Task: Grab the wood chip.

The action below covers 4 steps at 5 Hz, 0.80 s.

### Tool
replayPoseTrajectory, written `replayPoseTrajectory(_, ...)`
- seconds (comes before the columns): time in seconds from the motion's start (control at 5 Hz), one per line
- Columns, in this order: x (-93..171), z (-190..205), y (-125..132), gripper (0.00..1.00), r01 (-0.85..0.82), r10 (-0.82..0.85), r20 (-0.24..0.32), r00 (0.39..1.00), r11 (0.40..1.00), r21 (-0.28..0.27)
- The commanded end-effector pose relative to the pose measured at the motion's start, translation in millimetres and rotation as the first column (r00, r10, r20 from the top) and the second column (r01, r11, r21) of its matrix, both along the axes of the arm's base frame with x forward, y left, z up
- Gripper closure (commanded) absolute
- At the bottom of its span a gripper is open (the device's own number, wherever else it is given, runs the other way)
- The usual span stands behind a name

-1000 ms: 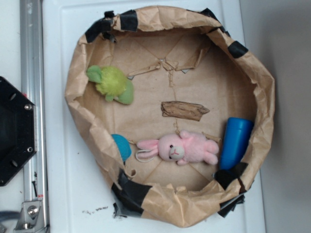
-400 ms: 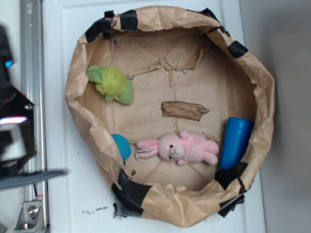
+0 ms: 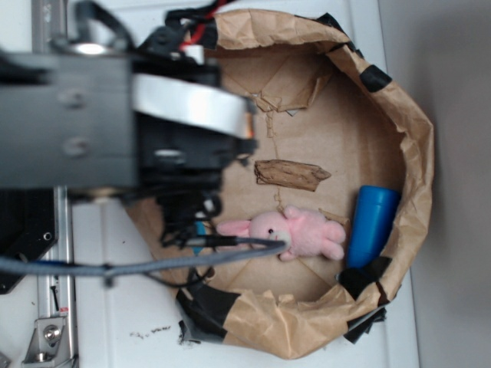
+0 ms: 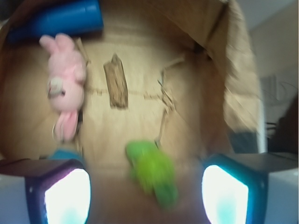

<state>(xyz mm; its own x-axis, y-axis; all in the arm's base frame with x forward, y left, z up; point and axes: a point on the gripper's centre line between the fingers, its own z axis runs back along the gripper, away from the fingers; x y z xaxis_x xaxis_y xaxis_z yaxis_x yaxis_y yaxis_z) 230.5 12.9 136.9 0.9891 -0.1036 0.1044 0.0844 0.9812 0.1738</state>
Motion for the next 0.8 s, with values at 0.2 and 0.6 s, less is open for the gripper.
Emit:
replayPoseTrajectory(0.2,47,-87,-18,0.0,0.414,-0.414,0.027,0.91,0.91,-0.025)
replayPoseTrajectory(0.6,67,-110,-12,0.0,0.545,-0.542,0.071,0.837,0.838,-0.019)
